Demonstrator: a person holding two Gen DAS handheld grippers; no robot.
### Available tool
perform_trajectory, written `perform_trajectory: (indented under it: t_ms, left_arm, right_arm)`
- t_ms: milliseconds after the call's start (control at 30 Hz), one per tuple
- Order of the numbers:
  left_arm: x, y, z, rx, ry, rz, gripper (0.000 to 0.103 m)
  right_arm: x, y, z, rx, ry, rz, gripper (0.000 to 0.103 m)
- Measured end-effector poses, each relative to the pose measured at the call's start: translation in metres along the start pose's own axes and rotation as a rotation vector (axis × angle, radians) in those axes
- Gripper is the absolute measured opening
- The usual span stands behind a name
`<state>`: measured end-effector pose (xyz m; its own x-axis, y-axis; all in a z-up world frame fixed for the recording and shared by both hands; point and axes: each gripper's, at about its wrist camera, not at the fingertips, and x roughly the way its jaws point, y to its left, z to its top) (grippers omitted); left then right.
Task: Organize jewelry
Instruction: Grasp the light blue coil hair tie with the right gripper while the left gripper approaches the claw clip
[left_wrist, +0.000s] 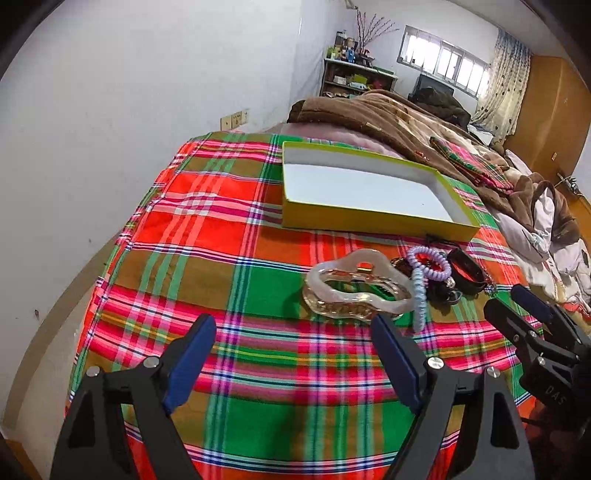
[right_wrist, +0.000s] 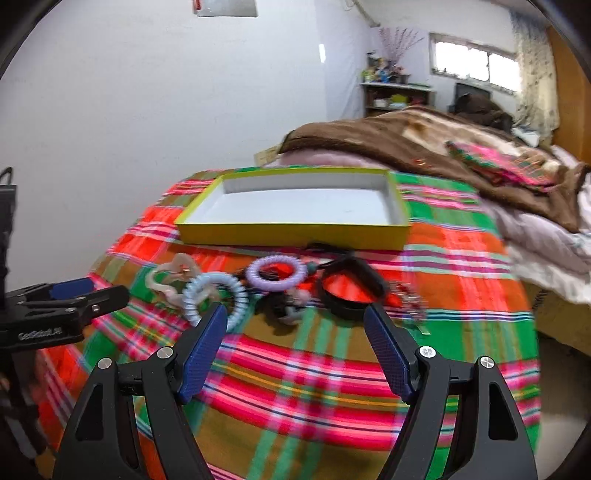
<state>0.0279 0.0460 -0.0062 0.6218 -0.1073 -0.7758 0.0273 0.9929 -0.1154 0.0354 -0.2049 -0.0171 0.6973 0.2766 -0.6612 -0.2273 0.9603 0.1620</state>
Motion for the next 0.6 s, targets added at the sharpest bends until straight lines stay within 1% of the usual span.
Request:
perform_trajectory:
  t_ms: [67, 100, 133, 167, 200, 267, 367, 467, 600]
  left_arm:
    - [0.003, 0.006, 0.001, 0.003, 0.016, -0.005, 0.084]
    - [0.003, 0.009, 0.002, -0.007, 0.02, -0.007, 0.084]
    - [0.004, 0.013, 0.003, -0.016, 0.023, -0.01, 0.083]
    - [0.004, 0.016, 0.003, -0.022, 0.022, -0.013, 0.083]
    - [0.005, 0.019, 0.004, -0.026, 0.021, -0.014, 0.083]
    - [0.006, 0.024, 0.005, -0.032, 0.022, -0.012, 0.083]
    - [0.006, 0.033, 0.006, -0.047, 0.02, 0.0, 0.083]
    - [0.006, 0.037, 0.007, -0.051, 0.016, -0.002, 0.083]
    - [0.007, 0.039, 0.007, -0.043, 0.012, -0.031, 0.083]
  right_arm:
    - [0.003, 0.005, 0.001, 0.01, 0.009, 0.063, 0.076]
    - [0.004, 0.009, 0.001, 0.003, 0.007, 0.09, 0.074]
    - [0.005, 0.013, 0.001, -0.012, 0.008, 0.101, 0.071]
    - [0.007, 0.018, 0.0, -0.034, 0.01, 0.11, 0.065]
    - [0.01, 0.024, 0.0, -0.056, 0.017, 0.126, 0.061]
    - [0.015, 0.03, 0.001, -0.079, 0.029, 0.161, 0.058]
    - [0.023, 0.039, 0.0, -0.107, 0.048, 0.188, 0.05]
    - [0.031, 0.045, -0.003, -0.128, 0.073, 0.2, 0.04]
    - [0.041, 0.051, -0.005, -0.141, 0.096, 0.213, 0.039]
